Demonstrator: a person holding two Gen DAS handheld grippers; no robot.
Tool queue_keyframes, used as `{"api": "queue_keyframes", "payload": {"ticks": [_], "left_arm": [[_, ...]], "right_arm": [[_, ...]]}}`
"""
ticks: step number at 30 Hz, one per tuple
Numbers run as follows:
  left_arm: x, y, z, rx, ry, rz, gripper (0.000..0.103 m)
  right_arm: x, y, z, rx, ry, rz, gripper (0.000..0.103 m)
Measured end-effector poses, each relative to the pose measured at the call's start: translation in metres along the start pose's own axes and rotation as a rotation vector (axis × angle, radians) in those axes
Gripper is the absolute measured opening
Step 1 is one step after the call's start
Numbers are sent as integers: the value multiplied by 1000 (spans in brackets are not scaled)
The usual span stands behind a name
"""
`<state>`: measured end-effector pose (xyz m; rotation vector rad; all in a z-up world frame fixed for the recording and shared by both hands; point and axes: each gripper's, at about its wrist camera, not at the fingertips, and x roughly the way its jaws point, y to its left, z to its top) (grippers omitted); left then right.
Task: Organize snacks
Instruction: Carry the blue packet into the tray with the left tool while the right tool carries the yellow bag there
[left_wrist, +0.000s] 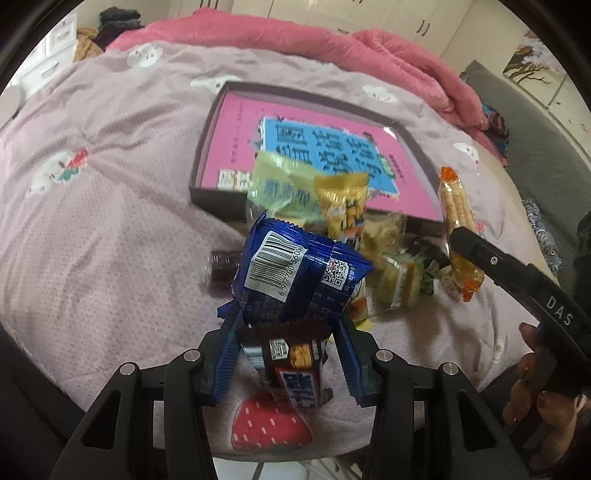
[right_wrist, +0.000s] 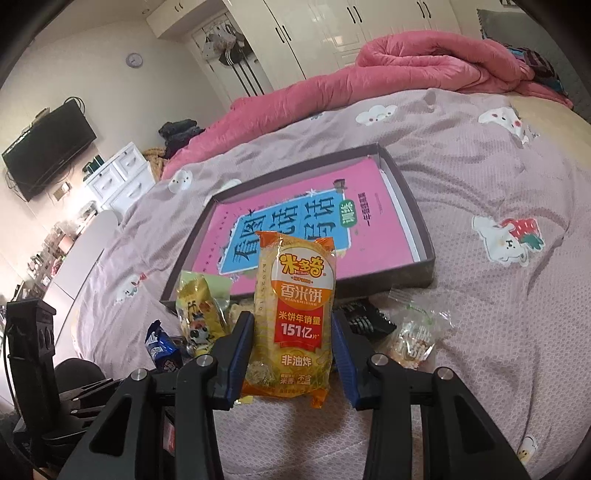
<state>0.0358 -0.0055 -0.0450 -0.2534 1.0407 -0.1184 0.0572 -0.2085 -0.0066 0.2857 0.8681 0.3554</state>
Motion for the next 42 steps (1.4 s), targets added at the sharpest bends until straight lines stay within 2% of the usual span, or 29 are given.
{"api": "queue_keyframes", "payload": {"ticks": [7, 14, 27, 42], "left_arm": [[3, 8, 10, -26, -18, -7, 50], [-1, 19, 27, -56, -75, -2, 50], [-11, 34, 49, -99, -141, 8, 50], [-21, 33, 58, -75, -195, 24, 50]], "right_arm": [[0, -1, 0, 5, 1, -2, 42], [0, -1, 1, 5, -4, -6, 42], [-7, 2, 9, -16, -54, -24, 42], [-18, -2, 30, -40, -119, -26, 42]]}}
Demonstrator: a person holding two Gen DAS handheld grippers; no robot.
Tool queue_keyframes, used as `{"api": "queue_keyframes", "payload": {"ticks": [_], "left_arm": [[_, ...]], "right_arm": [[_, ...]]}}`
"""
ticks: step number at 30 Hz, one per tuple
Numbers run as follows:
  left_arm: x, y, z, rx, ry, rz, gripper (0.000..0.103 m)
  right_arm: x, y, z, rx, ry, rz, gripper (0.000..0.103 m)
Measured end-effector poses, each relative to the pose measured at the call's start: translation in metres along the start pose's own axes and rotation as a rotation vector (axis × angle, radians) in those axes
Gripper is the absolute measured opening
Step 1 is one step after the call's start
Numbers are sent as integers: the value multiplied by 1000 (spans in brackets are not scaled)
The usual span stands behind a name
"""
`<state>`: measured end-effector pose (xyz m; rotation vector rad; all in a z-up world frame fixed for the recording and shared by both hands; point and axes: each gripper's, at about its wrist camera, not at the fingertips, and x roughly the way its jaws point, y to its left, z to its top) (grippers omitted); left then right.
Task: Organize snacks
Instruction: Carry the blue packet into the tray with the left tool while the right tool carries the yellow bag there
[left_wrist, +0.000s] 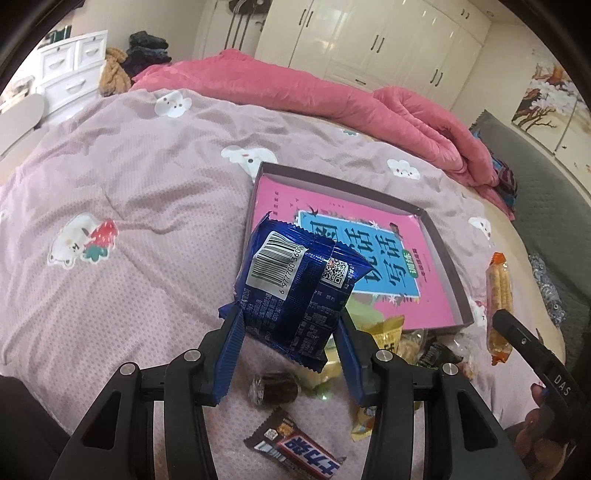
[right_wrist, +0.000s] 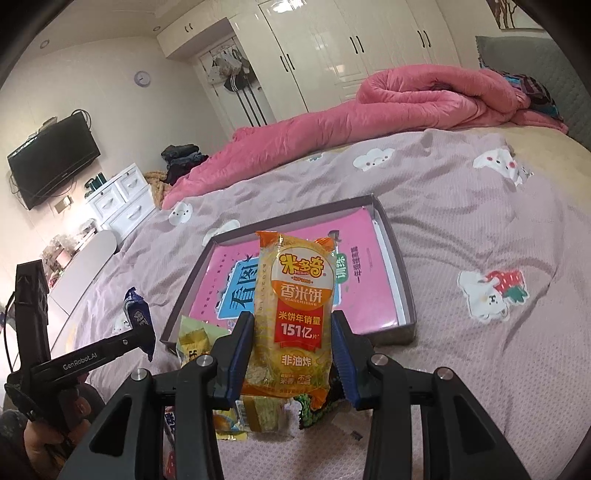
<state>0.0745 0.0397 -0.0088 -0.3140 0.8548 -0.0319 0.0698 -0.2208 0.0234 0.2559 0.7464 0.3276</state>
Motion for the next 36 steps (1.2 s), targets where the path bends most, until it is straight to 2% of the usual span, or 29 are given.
{"api": "queue_keyframes", "payload": {"ticks": [10, 30, 36], "left_arm": [[1, -4, 10, 18, -23, 6, 50], [25, -11, 37, 57, -41, -8, 50], [32, -10, 46, 60, -65, 7, 46]], "right_arm": [[2, -1, 15, -41, -30, -16, 42], [4, -16, 32, -30, -73, -61, 42], [10, -20, 34, -19, -67, -68, 42]]}}
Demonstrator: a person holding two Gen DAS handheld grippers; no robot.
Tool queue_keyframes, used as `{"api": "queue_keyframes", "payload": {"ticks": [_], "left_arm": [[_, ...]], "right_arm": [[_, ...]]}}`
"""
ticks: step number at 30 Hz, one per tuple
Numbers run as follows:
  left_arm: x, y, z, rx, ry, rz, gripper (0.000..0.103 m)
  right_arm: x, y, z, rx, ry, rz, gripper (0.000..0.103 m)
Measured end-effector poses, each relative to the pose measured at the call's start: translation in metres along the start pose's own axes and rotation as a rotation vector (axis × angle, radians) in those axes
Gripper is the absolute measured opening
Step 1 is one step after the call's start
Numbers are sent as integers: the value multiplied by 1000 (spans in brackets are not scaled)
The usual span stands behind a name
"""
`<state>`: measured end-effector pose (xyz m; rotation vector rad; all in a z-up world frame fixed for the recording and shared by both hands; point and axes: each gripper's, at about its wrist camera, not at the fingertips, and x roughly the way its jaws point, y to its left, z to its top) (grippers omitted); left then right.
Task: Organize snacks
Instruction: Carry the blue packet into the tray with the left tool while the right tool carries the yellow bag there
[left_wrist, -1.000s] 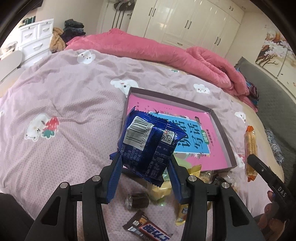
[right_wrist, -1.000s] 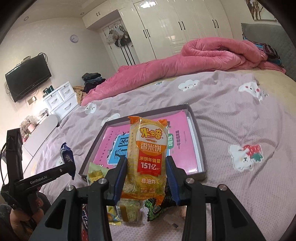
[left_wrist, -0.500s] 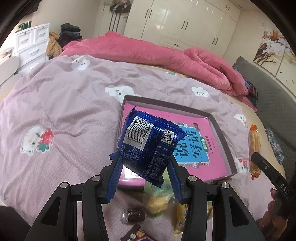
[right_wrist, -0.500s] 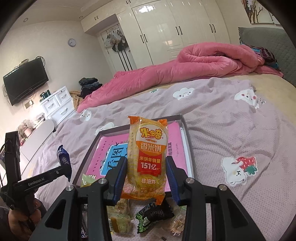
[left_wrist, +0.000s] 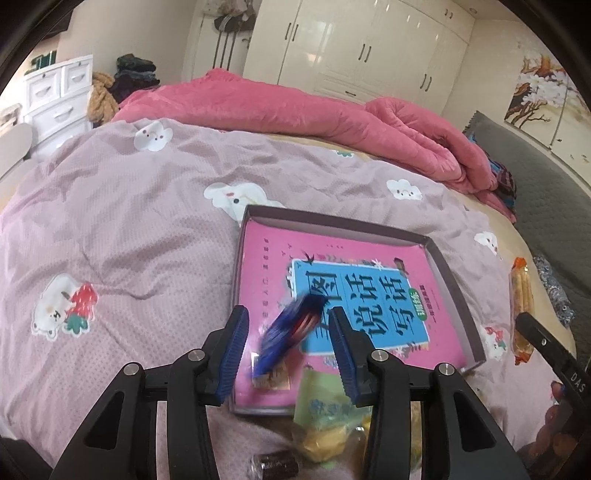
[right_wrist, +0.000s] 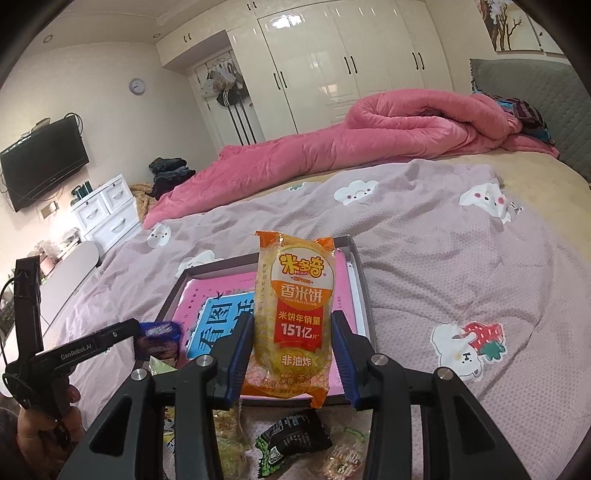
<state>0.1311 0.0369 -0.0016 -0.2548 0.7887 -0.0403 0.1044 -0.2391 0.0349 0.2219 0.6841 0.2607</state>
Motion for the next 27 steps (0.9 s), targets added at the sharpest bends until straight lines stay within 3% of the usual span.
{"api": "queue_keyframes", "payload": {"ticks": [7, 17, 27], "left_arm": [[31, 4, -7, -13, 90, 5, 40], [37, 5, -1, -21, 77, 1, 40], [58, 4, -2, -36, 155, -58, 40]], "right_arm": [[7, -3, 1, 10, 10, 5, 42], [26, -8, 3, 11, 54, -4, 42], [59, -12, -6, 1, 159, -38, 42]]}}
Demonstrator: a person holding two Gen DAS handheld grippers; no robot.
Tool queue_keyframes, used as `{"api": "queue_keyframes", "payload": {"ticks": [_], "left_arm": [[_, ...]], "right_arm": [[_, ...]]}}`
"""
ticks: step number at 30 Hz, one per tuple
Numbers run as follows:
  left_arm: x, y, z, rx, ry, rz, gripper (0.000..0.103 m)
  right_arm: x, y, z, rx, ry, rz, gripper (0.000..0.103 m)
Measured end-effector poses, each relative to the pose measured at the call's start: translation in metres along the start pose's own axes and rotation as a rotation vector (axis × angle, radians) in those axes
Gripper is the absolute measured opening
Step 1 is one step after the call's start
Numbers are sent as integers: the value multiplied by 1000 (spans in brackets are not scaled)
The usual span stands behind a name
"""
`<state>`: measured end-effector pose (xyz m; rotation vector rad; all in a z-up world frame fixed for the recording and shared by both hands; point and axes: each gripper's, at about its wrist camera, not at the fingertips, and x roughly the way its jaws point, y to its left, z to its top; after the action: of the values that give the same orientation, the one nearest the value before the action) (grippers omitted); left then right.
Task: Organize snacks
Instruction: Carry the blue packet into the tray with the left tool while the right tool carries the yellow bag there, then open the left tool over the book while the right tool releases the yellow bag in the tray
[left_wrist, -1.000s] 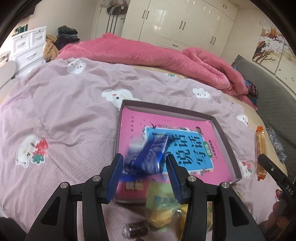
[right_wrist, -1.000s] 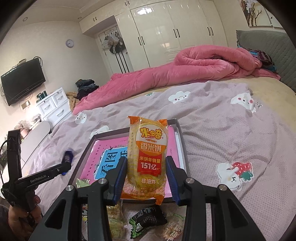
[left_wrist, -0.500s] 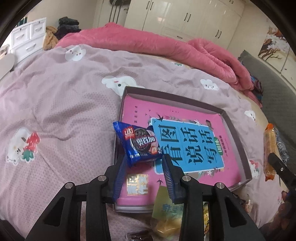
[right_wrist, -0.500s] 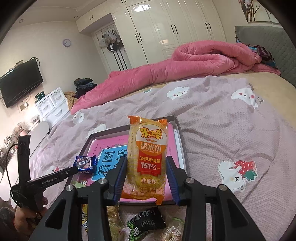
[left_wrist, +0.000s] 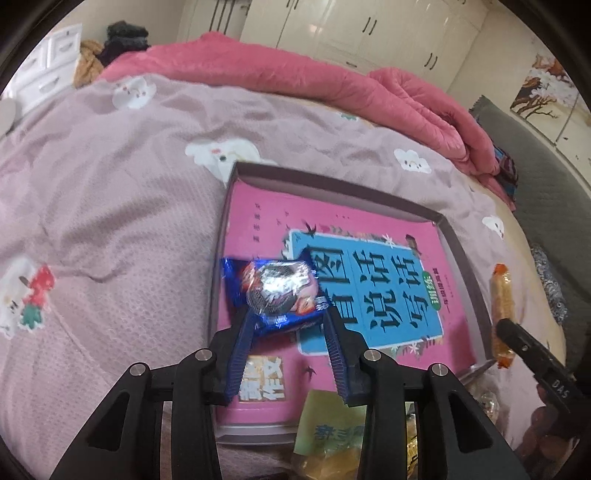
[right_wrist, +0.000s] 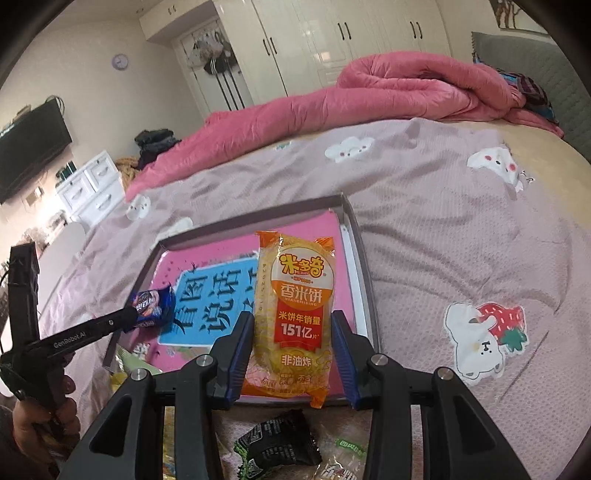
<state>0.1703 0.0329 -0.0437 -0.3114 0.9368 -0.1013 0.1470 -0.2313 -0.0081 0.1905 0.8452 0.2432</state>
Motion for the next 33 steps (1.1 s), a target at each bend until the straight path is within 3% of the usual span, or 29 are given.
{"api": "queue_keyframes", "payload": {"ticks": [21, 33], "left_arm": [[14, -5, -4, 26, 47, -4, 40], [16, -7, -4, 27, 55, -7, 40]], "right_arm": [[22, -1, -5, -21, 85, -33, 43], [27, 0, -8, -42, 90, -58, 43]]}}
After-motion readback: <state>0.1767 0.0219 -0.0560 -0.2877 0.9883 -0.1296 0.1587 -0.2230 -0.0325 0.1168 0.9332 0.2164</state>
